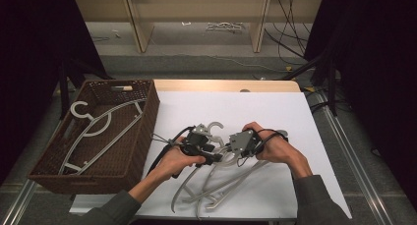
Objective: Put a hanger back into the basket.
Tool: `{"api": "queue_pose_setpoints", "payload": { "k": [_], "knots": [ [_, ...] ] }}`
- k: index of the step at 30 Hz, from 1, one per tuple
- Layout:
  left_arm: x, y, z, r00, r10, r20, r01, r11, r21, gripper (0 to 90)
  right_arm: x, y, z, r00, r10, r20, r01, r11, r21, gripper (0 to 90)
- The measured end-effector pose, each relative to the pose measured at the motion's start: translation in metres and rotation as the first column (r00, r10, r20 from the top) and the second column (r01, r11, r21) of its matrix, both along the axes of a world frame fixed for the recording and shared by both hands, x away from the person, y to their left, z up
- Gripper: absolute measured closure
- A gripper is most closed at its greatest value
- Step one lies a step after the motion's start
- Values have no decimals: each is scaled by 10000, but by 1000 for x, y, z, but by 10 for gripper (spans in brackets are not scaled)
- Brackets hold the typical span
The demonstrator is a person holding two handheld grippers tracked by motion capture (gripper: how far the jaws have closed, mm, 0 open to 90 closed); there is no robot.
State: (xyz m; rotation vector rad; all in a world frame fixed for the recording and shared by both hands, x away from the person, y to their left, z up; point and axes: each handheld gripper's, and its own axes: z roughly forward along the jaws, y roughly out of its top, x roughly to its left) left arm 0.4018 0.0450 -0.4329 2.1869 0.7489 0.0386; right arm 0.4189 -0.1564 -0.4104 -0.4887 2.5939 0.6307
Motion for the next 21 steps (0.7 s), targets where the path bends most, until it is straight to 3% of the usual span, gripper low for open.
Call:
{"api": "queue_pose_setpoints", "payload": {
  "k": [2, 4, 5, 6, 8, 14, 17, 18, 19, 21],
  "knots": [
    [0, 0, 0, 9999, -80, -71, 79, 10000, -45, 609, -1, 1, 2, 9999, 114, 12, -114, 9999, 20, 808],
    [0, 1, 1, 9995, -280, -146, 278, 9995, -151, 692, -5, 0, 3, 9994, -332, -58, 331, 9994, -50, 808],
    [-1, 0, 2, 9995, -316, -76, 314, 9992, -241, 745, -2, 3, 4, 9997, 221, 101, -221, 9998, 12, 808],
    [-1, 0, 2, 9993, -369, -49, 368, 9992, -184, 796, -2, 3, 4, 9998, 152, 139, -152, 9999, 10, 808],
    [-2, 1, 4, 9992, -388, 71, 389, 9991, -173, 807, -6, 1, 4, 9994, -345, 30, 345, 9994, -13, 807],
    [3, 5, 5, 9989, -471, -89, 467, 9981, -410, 808, -8, 2, 8, 9992, -356, 162, 356, 9994, -25, 796],
    [2, 6, 5, 9993, -356, 67, 357, 9991, -221, 811, -7, 5, 8, 9991, -330, 254, 326, 9994, 126, 731],
    [2, 6, 6, 9993, -377, 79, 379, 9988, -297, 811, -8, 5, 9, 9977, -662, 118, 660, 9977, 155, 665],
    [2, 7, 7, 9995, -285, 120, 288, 9991, -316, 811, -12, 3, 11, 9889, -1479, -125, 1482, 9886, 262, 634],
    [3, 10, 9, 9995, -211, 243, 218, 9993, -305, 810, -12, 1, 17, 9844, -1751, -179, 1759, 9824, 622, 566]
  ]
}}
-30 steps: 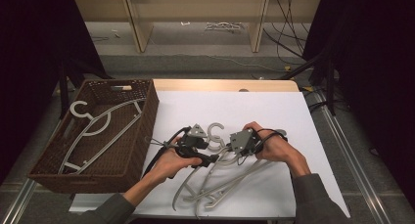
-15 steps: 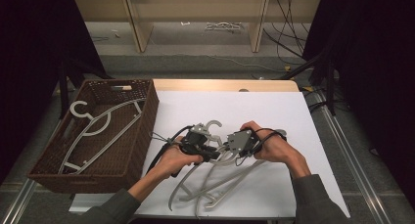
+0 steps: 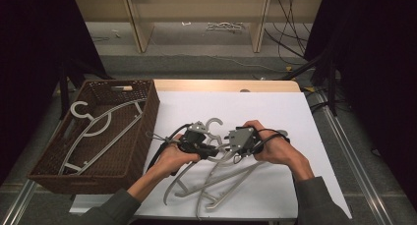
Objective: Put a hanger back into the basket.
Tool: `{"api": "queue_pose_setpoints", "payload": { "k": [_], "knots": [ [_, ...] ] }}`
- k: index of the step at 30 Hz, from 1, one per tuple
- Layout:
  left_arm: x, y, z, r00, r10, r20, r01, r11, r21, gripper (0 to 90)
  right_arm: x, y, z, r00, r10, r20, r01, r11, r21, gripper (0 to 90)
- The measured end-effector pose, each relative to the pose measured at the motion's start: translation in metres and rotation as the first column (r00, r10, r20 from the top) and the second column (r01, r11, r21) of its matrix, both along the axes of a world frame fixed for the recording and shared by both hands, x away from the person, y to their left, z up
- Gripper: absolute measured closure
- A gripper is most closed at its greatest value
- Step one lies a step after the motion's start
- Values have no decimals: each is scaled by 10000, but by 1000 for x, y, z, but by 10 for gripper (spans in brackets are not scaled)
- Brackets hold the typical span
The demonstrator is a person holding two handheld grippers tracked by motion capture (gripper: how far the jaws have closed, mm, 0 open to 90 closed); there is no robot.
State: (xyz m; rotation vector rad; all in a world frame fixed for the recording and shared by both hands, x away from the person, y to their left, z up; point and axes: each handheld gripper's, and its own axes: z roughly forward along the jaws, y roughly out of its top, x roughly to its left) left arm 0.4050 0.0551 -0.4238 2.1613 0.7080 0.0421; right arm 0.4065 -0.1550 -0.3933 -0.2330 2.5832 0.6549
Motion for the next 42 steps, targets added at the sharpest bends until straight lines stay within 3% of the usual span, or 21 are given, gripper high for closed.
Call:
{"api": "queue_pose_setpoints", "payload": {
  "k": [1, 3, 4, 6, 8, 13, 16, 18, 19, 20, 23, 28, 32, 34, 36, 38, 40, 42],
  "knots": [
    [1, 3, 1, 10000, 11, 4, -11, 10000, -23, 811, 3, -1, 3, 9996, 256, 153, -261, 9990, 373, 517],
    [2, 7, 5, 9994, 352, 34, -351, 9993, -130, 810, 2, -5, 9, 9967, -806, 4, 800, 9904, 1128, 427],
    [3, 9, 7, 9992, 376, 132, -374, 9992, -168, 810, 2, -8, 11, 9914, -1295, -166, 1305, 9807, 1456, 397],
    [3, 13, 13, 9976, 460, 520, -458, 9989, -43, 810, 3, -15, 17, 9796, -2011, 30, 1962, 9589, 2051, 353],
    [2, 17, 19, 9960, 573, 684, -573, 9984, -15, 809, -2, -22, 22, 9627, -2661, -482, 2680, 9152, 3011, 329],
    [3, 28, 32, 9916, 935, 896, -919, 9955, -226, 809, -14, -36, 27, 9240, -3747, -760, 3663, 8107, 4566, 327],
    [4, 35, 42, 9870, 1129, 1142, -1125, 9936, -103, 808, -23, -41, 25, 9051, -4206, -627, 3927, 7700, 5029, 326],
    [5, 40, 49, 9853, 1179, 1232, -1171, 9930, -141, 808, -27, -44, 24, 8903, -4455, -943, 4244, 7368, 5263, 318],
    [4, 41, 52, 9831, 1345, 1240, -1320, 9908, -283, 808, -29, -45, 23, 8864, -4497, -1096, 4336, 7240, 5365, 316],
    [5, 43, 56, 9831, 1266, 1324, -1258, 9920, -142, 808, -31, -46, 22, 8821, -4569, -1152, 4410, 7145, 5431, 316],
    [8, 48, 67, 9792, 1345, 1522, -1354, 9908, -47, 808, -35, -49, 19, 8656, -4860, -1210, 4672, 6966, 5444, 310],
    [13, 54, 82, 9755, 1566, 1544, -1544, 9877, -260, 808, -42, -51, 7, 8477, -5078, -1537, 4953, 6537, 5721, 308],
    [15, 59, 94, 9732, 1753, 1489, -1706, 9843, -444, 807, -45, -53, -3, 8396, -5059, -1977, 5153, 6267, 5846, 292],
    [17, 63, 101, 9721, 1696, 1619, -1671, 9855, -290, 808, -47, -53, -7, 8349, -5071, -2138, 5243, 6151, 5888, 284],
    [18, 67, 108, 9719, 1760, 1562, -1699, 9841, -519, 806, -49, -54, -10, 8344, -5030, -2252, 5274, 6101, 5913, 283],
    [19, 72, 115, 9684, 1922, 1587, -1827, 9805, -729, 807, -51, -54, -12, 8307, -5028, -2391, 5388, 6178, 5727, 275],
    [20, 79, 123, 9655, 1970, 1701, -1872, 9797, -719, 806, -52, -54, -14, 8318, -5037, -2332, 5351, 6157, 5785, 275],
    [21, 86, 130, 9609, 2197, 1684, -2056, 9738, -970, 806, -54, -55, -15, 8304, -5029, -2400, 5390, 6156, 5749, 275]
  ]
}}
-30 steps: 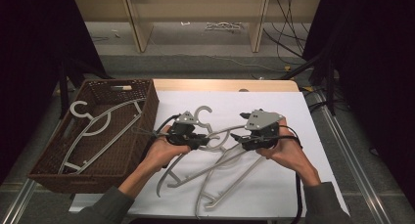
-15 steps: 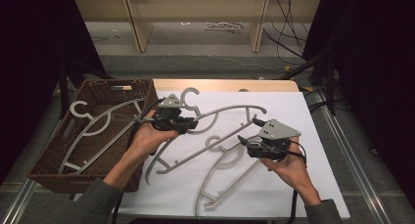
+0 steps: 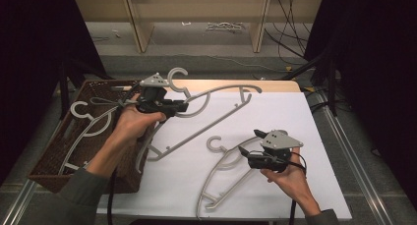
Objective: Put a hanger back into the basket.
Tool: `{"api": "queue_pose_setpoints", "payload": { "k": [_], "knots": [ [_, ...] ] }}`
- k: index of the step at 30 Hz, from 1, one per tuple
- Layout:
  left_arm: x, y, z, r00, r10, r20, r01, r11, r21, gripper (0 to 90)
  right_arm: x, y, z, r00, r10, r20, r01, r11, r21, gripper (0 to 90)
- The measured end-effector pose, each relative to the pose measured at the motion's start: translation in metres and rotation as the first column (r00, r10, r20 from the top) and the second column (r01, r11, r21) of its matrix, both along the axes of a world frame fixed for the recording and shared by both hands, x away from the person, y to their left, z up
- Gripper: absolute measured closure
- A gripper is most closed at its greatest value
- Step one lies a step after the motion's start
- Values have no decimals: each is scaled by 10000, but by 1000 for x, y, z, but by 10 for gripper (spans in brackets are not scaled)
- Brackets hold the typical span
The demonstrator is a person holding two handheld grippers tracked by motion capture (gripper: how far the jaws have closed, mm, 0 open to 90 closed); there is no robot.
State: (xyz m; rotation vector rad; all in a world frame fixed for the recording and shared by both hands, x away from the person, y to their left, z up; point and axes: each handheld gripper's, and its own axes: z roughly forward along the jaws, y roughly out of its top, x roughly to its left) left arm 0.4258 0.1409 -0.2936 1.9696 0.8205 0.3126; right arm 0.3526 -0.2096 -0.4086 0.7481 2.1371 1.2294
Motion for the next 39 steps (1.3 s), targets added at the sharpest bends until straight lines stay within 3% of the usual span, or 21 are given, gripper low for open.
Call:
{"api": "queue_pose_setpoints", "payload": {
  "k": [3, 5, 6, 9, 11, 13, 18, 28, 30, 34, 37, 39],
  "knots": [
    [1, 14, 11, 9993, 320, 194, -319, 9995, -48, 807, -1, -1, -2, 10000, -6, 1, 6, 10000, 49, 276],
    [0, 25, 18, 9988, 483, 122, -482, 9988, -97, 806, -2, -2, -3, 10000, -16, -38, 16, 10000, -8, 276],
    [0, 31, 20, 9982, 570, 190, -571, 9984, 55, 806, -3, -2, -3, 10000, -18, -97, 17, 10000, -8, 276],
    [1, 50, 25, 9939, 1073, 252, -1071, 9942, -60, 806, -4, -2, -6, 10000, -37, -81, 37, 10000, 50, 276],
    [1, 65, 26, 9910, 1304, 287, -1306, 9914, 76, 806, -4, -3, -7, 9999, 12, -154, -12, 10000, 2, 276],
    [3, 81, 27, 9856, 1605, 530, -1613, 9868, 107, 806, -4, -2, -9, 9997, -19, -230, 21, 10000, 93, 276],
    [5, 118, 25, 9670, 2457, 676, -2465, 9691, 36, 806, -6, 0, -12, 9996, 24, -297, -23, 10000, 16, 276],
    [12, 176, 6, 9279, 3704, 439, -3717, 9280, 263, 805, -7, 2, -17, 9991, 135, -405, -138, 9999, -92, 275],
    [13, 185, 1, 9226, 3816, 561, -3830, 9236, 164, 804, -7, 2, -18, 9990, 166, -407, -172, 9998, -143, 275],
    [15, 198, -6, 9186, 3892, 677, -3904, 9206, 47, 805, -8, 3, -19, 9988, 148, -472, -159, 9996, -244, 274],
    [15, 206, -11, 9117, 4038, 751, -4059, 9138, 147, 804, -9, 4, -19, 9990, 137, -422, -145, 9997, -198, 273],
    [17, 210, -14, 9109, 4045, 809, -4072, 9132, 185, 804, -9, 3, -19, 9987, 155, -484, -167, 9996, -246, 273]
  ]
}}
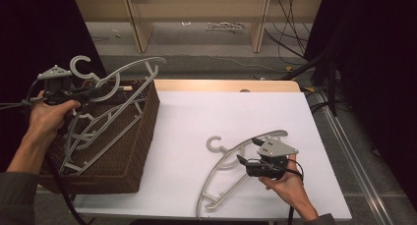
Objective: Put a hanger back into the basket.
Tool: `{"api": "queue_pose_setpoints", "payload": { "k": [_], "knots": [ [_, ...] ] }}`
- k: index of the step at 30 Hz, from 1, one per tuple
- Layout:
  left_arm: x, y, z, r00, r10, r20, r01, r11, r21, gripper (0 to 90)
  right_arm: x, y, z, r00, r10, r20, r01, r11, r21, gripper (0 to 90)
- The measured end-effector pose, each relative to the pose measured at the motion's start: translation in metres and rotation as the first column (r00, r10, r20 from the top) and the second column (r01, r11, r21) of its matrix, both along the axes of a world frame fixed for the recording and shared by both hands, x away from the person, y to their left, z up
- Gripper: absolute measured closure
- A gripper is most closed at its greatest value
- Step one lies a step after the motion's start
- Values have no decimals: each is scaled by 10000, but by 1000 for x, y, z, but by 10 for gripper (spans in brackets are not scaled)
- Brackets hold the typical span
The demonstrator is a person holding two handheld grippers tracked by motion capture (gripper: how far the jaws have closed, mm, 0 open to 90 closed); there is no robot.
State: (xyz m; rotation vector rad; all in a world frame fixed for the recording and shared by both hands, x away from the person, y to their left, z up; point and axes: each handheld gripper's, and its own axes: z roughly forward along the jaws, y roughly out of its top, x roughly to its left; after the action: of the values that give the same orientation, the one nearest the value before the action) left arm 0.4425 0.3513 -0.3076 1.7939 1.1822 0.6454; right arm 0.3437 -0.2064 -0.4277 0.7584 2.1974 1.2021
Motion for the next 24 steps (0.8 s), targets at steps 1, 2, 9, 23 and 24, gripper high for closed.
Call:
{"api": "queue_pose_setpoints", "payload": {
  "k": [1, 2, 9, 23, 24],
  "knots": [
    [0, 2, -1, 10000, 20, 29, -20, 10000, 51, 805, 0, 0, 0, 10000, -2, 10, 2, 10000, -23, 273],
    [1, 3, -2, 10000, 56, 56, -56, 10000, 29, 805, 0, 0, 0, 10000, -4, 9, 4, 10000, -29, 273],
    [0, 13, -13, 9999, 139, 87, -141, 9998, 150, 804, -1, -1, -1, 10000, -22, 97, 22, 10000, -1, 273],
    [-11, 45, -41, 9992, 408, 23, -409, 9974, 597, 803, 0, -2, -3, 10000, -52, -16, 52, 10000, -65, 273],
    [-12, 46, -42, 9992, 407, 17, -407, 9972, 632, 803, 0, -2, -3, 10000, -42, -25, 42, 10000, -66, 273]
  ]
}}
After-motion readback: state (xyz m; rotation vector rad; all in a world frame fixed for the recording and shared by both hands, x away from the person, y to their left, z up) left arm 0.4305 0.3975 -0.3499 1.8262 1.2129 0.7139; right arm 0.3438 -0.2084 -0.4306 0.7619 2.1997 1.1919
